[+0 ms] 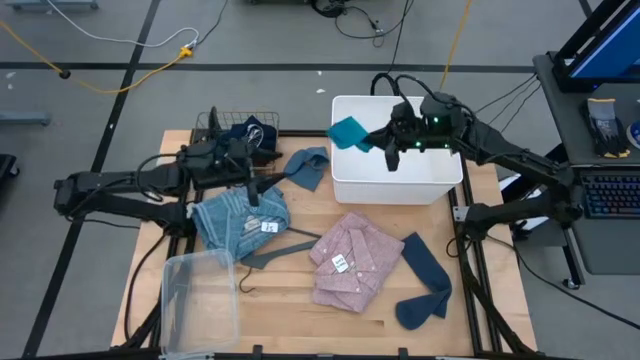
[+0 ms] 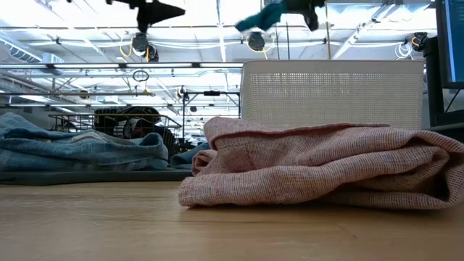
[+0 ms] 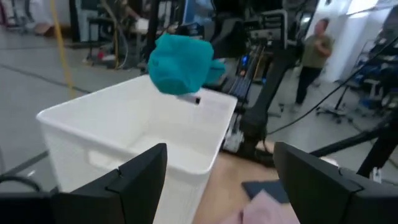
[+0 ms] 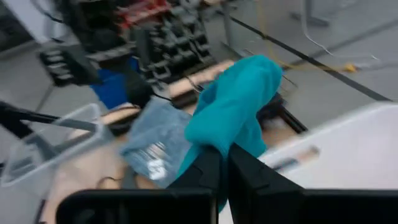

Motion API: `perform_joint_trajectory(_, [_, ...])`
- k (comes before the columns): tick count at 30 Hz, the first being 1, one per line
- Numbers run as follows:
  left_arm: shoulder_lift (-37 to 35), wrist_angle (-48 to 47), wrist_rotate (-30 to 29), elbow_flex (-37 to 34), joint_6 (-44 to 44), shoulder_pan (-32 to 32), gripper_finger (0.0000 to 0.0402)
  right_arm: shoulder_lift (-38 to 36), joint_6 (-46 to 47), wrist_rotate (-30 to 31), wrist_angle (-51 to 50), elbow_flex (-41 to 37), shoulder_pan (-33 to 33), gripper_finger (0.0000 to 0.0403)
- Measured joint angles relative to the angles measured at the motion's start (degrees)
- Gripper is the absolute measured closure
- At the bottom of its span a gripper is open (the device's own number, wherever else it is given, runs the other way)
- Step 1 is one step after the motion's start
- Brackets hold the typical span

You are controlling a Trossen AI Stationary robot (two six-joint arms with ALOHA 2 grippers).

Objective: Pick & Place Cloths
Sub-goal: Put the bottom light blue sock into the transparent bin

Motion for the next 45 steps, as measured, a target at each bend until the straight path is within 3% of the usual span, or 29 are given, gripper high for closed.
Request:
perform_joint_trajectory(7, [4.77, 12.07, 4.43, 0.02, -4.3, 0.0, 0.0108, 2.07, 0.01, 0.09, 6.59, -0.02, 6.8, 0.0402])
perform_joint_trajectory(13, [7.3, 16.63, 7.14, 0.02, -9.25, 0.0, 0.0108, 5.29, 0.0, 0.09, 9.81, -0.02, 11.81, 0.0402])
perform_joint_trajectory(19, [8.21, 16.65, 11.58, 0.05, -13.42, -0.5, 0.0108, 8.08, 0.01, 0.17, 12.16, -0.04, 14.79, 0.0402])
perform_joint_trajectory(37, [11.32, 16.3, 11.95, 0.0, -14.49, -2.38, 0.0108, 14.52, 4.42, 0.0, 22.29, 0.01, 20.2, 0.0403])
perform_joint_trajectory(45, [14.49, 18.68, 19.3, 0.04, -17.69, -2.98, 0.0108, 17.16, 4.55, -0.04, 23.76, -0.02, 20.47, 0.0403])
